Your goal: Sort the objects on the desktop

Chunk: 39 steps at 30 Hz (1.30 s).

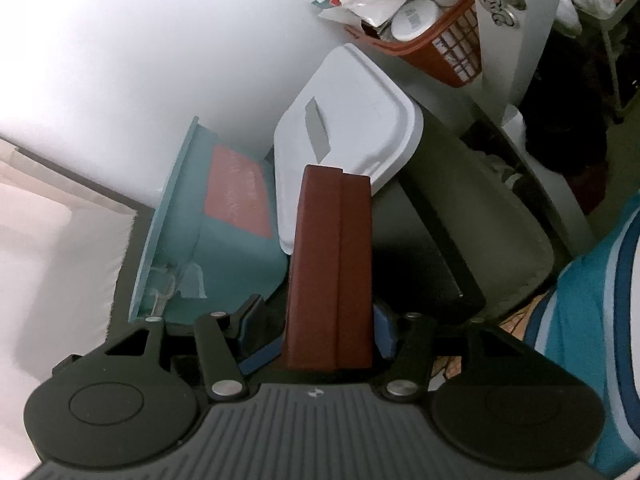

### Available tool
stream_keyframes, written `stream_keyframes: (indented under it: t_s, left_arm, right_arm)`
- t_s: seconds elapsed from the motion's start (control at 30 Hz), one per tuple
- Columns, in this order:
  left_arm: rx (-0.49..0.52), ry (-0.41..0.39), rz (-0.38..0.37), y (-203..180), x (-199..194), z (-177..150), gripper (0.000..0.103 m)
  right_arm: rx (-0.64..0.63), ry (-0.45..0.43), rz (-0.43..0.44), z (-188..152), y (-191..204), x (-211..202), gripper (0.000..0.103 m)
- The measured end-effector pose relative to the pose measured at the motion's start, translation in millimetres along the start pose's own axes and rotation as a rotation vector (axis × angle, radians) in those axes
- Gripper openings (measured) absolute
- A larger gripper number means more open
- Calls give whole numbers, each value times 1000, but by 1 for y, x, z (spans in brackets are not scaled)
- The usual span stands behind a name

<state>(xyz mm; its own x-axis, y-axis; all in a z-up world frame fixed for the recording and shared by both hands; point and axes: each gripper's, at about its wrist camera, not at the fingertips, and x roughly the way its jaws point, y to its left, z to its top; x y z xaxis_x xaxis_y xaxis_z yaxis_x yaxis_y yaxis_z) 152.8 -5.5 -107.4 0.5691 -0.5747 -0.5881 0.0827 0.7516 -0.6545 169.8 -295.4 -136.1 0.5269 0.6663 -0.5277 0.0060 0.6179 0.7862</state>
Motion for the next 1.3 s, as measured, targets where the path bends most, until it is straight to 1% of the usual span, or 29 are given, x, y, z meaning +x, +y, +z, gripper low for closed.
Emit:
stream_keyframes:
  t_s: [0.1, 0.17, 0.23, 0.3, 0.33, 0.4, 0.53, 0.93, 1.3]
  left_arm:
    - [-1, 0, -5, 1, 0, 1, 63]
    - [-4, -1, -8, 2, -1, 1, 63]
    - [-8, -3, -8, 3, -3, 2, 63]
    - [-7, -3, -4, 4, -4, 3, 62]
    - [-5, -4, 2, 5, -5, 4, 60]
    - [-2, -9, 15, 6, -7, 4, 60]
    - [-19, -15, 32, 12, -9, 6, 58]
    - [-35, -29, 66, 23, -10, 8, 57]
    - [-57, -37, 53, 28, -8, 7, 58]
  right_arm:
    - [11, -9, 12, 0, -1, 0, 60]
    - [6, -15, 12, 0, -1, 0, 58]
    - [-6, -21, 1, 0, 0, 0, 45]
    - [4, -24, 14, 1, -2, -1, 45]
    - [5, -23, 17, 1, -2, 0, 44]
    - [-3, -26, 14, 1, -1, 0, 44]
    - [2, -24, 16, 1, -1, -1, 44]
    - [-6, -8, 25, -3, 2, -2, 44]
    - [-21, -5, 23, -3, 5, 0, 46]
